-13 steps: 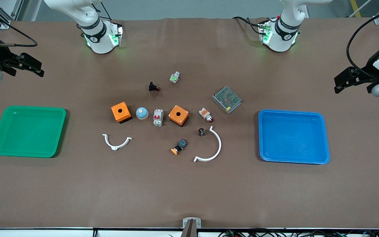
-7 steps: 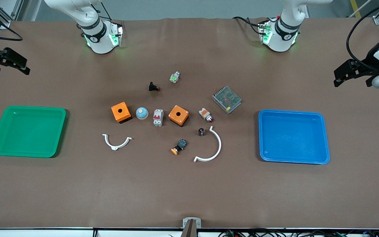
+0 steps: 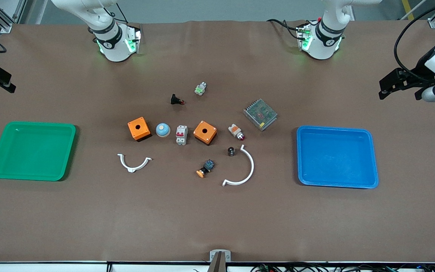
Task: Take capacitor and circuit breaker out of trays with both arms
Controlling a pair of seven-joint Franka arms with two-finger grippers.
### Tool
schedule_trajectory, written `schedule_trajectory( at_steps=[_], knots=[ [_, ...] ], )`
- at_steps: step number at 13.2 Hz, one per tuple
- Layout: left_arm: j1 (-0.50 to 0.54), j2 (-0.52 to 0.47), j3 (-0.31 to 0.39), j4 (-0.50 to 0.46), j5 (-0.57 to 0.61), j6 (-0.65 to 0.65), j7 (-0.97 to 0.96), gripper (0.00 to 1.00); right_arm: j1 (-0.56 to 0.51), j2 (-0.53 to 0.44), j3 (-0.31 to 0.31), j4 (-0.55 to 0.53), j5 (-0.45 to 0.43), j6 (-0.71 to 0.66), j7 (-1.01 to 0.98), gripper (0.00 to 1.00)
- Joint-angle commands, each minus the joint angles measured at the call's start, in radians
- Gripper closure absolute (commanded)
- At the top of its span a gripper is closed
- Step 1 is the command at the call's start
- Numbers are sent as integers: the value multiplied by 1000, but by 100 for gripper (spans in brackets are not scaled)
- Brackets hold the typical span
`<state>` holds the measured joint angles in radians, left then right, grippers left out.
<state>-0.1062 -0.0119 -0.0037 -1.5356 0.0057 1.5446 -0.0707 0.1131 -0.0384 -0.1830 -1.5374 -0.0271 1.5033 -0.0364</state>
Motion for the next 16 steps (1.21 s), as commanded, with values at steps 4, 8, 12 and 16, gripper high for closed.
schedule_trajectory(
  at_steps=[4,8,12,16],
  knots=[
    [-7,-20,-9,-29,-4,2,26,0,-9,75,13,71,3,-6,-3,0],
    [3,-40,-7,-43,-4,-3,26,0,-6,77,13,66,3,-6,-5,0],
    [10,-33,-1,-21,-1,-12,20,0,-4,78,13,62,3,-6,-5,0],
    [6,-25,-1,-9,11,-15,8,0,-1,78,14,60,1,-6,-5,0]
  ],
)
